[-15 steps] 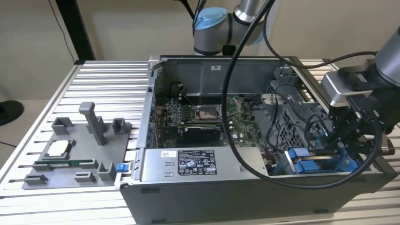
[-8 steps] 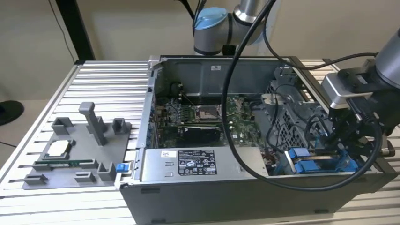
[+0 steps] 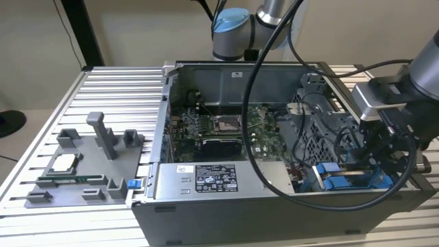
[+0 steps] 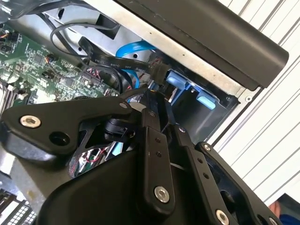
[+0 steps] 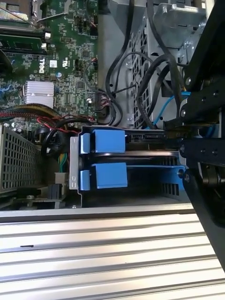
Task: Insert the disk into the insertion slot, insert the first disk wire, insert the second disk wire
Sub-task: 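Insert the first disk wire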
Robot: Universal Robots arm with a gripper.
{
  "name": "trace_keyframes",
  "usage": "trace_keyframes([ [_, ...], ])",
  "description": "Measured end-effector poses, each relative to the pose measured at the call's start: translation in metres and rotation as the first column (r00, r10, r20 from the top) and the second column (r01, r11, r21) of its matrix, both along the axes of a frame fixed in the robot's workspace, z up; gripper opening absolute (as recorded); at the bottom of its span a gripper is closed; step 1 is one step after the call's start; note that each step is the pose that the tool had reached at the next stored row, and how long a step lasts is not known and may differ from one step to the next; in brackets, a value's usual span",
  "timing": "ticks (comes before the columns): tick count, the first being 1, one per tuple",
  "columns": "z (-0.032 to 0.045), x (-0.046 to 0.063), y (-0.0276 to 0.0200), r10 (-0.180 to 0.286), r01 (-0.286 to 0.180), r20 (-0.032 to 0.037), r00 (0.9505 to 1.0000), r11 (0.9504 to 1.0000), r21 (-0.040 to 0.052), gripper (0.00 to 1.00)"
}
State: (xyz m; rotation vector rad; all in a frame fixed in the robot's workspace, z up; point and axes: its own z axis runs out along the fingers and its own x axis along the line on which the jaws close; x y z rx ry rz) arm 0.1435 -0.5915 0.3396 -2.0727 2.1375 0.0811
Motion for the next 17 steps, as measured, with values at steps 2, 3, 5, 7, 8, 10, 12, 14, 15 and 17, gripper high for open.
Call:
trace_keyframes([
  [2, -0.0004, -0.0001, 0.0, -0.001, 0.001, 0.0, 1.0, 1.0, -0.0001, 0.0],
  [3, -0.0004, -0.0001, 0.0, -0.002, 0.002, 0.0, 1.0, 1.0, -0.0002, 0.0],
  [5, -0.0007, -0.0001, 0.0, -0.003, 0.003, 0.0, 1.0, 1.0, -0.0001, 0.0],
  [7, -0.0011, -0.0002, 0.0002, -0.004, 0.004, 0.0, 1.0, 1.0, 0.0002, 0.0],
  [8, -0.0012, -0.0002, 0.0004, -0.005, 0.005, 0.0, 1.0, 1.0, 0.0001, 0.0],
  [10, -0.0016, -0.0002, 0.0007, -0.007, 0.007, 0.0, 1.0, 1.0, -0.0001, 0.0],
  [12, -0.0022, -0.0002, 0.0008, -0.009, 0.009, 0.0, 1.0, 1.0, -0.0005, 0.0],
  [14, -0.0035, -0.0003, 0.0008, -0.013, 0.013, 0.0, 0.9999, 0.9999, -0.0009, 0.0],
  [15, -0.0047, -0.0003, 0.0008, -0.014, 0.014, 0.0001, 0.9999, 0.9999, -0.0007, 0.0],
  [17, -0.0072, -0.0002, 0.0008, -0.018, 0.018, 0.0, 0.9998, 0.9998, -0.0001, 0.0],
])
